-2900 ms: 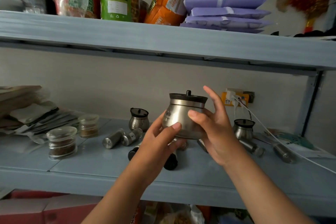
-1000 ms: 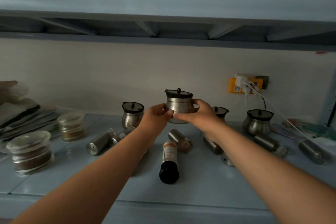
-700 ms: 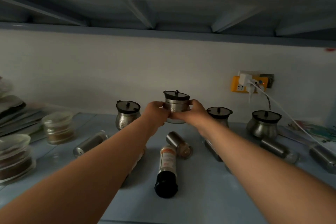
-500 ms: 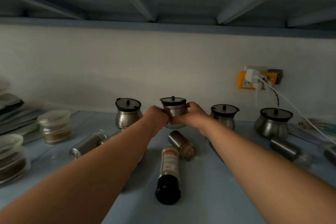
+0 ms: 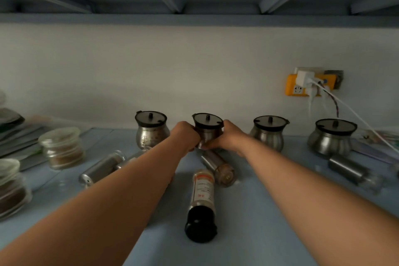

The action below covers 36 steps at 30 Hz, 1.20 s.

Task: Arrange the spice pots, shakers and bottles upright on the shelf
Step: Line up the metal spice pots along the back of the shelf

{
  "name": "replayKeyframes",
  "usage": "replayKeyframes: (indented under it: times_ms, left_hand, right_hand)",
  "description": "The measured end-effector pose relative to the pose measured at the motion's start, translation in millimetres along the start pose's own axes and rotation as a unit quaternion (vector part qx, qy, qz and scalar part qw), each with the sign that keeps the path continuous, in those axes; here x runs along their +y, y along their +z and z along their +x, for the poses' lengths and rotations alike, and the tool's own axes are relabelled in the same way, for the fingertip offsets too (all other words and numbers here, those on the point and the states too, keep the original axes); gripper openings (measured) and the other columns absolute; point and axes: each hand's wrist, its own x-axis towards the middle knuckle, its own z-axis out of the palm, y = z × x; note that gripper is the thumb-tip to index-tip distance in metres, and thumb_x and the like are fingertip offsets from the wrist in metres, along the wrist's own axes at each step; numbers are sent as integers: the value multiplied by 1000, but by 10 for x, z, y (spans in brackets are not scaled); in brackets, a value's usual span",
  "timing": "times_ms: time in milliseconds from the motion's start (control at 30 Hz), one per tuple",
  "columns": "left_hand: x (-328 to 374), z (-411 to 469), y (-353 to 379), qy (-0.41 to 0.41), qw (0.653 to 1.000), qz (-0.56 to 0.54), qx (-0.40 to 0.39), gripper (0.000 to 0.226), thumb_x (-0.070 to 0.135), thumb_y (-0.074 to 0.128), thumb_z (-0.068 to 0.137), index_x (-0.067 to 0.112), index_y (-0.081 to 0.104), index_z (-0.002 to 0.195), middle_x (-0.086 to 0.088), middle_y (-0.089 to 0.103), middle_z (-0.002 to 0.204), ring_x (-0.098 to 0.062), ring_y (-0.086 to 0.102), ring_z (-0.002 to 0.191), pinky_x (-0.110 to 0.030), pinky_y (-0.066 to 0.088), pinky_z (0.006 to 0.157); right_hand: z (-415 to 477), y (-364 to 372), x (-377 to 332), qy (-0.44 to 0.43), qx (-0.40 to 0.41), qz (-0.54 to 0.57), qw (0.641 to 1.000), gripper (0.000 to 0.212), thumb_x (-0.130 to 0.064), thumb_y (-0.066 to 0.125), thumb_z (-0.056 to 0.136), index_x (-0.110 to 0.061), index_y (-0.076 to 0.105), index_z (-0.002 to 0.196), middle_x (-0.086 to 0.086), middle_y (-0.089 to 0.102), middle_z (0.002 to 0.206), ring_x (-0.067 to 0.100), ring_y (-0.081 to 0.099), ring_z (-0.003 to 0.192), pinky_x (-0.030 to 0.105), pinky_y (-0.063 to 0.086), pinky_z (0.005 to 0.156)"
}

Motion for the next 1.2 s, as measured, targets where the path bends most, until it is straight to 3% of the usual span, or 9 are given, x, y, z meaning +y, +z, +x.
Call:
replayKeyframes:
  times_ms: [133, 267, 433, 533, 633, 767, 933, 1067, 1200]
  left_hand:
    - [-15, -59, 5, -4, 1000, -8, -3, 37, -4, 57, 82, -5, 57, 119, -24, 63, 92, -35, 67, 85, -50, 56, 85]
    - [-45, -48, -15, -19, 1000, 8, 1, 36, -2, 59, 84, -4, 56, 120, -24, 66, 99, -35, 68, 95, -44, 56, 87]
    - [-43, -39, 0, -22, 1000, 5, -9, 30, 5, 65, 81, -3, 61, 109, -26, 66, 101, -37, 68, 91, -47, 57, 83]
    - [-46, -31, -10, -25, 999, 17, -17, 32, 8, 65, 81, -7, 61, 109, -23, 67, 102, -32, 68, 89, -42, 58, 81]
    - [-8, -99, -46, -20, 999, 25, -22, 36, 8, 64, 83, -8, 55, 114, -19, 61, 97, -23, 61, 77, -33, 58, 73]
    - [39, -211, -111, -48, 999, 14, -18, 37, 9, 66, 84, -8, 49, 113, -23, 58, 99, -29, 62, 89, -38, 56, 87]
    - [118, -419, -171, -14, 1000, 1, 18, 27, 13, 58, 88, -8, 57, 105, -19, 60, 89, -33, 63, 88, -38, 56, 78]
    - [327, -630, -79, 67, 994, 49, 68, 19, 16, 47, 89, 3, 59, 93, -9, 56, 77, -28, 55, 77, -31, 43, 69]
    - [552, -770, 181, 125, 991, 7, 47, 19, 17, 47, 87, 8, 59, 75, -13, 58, 70, -30, 56, 71, -31, 45, 67]
  right_hand:
    - [-77, 12, -9, -13, 12, -42, 999, 60, -35, 86, 52, -24, 66, 107, 3, 70, 107, 22, 63, 101, 33, 50, 86]
    - [-136, -10, 28, -10, 11, -82, 997, 35, -35, 76, 70, -22, 66, 101, 7, 70, 106, 24, 63, 101, 24, 41, 74]
    - [-118, 13, 32, -9, 9, -92, 996, 31, -32, 71, 76, -21, 64, 104, 10, 67, 112, 27, 61, 104, 24, 38, 73]
    - [-128, 4, 27, -5, 14, -95, 995, 41, -32, 72, 76, -17, 60, 112, 13, 64, 119, 29, 59, 109, 27, 42, 78]
    - [-166, -31, 45, 20, 26, -86, 996, 70, -28, 73, 77, -8, 38, 134, 16, 50, 137, 32, 46, 126, 32, 40, 95]
    - [-256, -113, 8, 26, 38, -70, 996, 86, -21, 76, 75, -8, 26, 143, 16, 41, 144, 31, 39, 132, 34, 35, 103]
    - [-417, -260, 15, -17, 121, -34, 992, 55, -22, 73, 77, -14, 50, 127, 15, 56, 125, 29, 57, 109, 30, 45, 85]
    - [-589, -512, 105, -39, 181, -15, 983, 40, -17, 70, 79, -13, 55, 116, 13, 57, 115, 20, 53, 93, 26, 41, 75]
    - [-706, -762, 258, -21, 236, -37, 971, 41, -18, 70, 77, -14, 53, 114, 13, 50, 116, 26, 51, 104, 26, 38, 80]
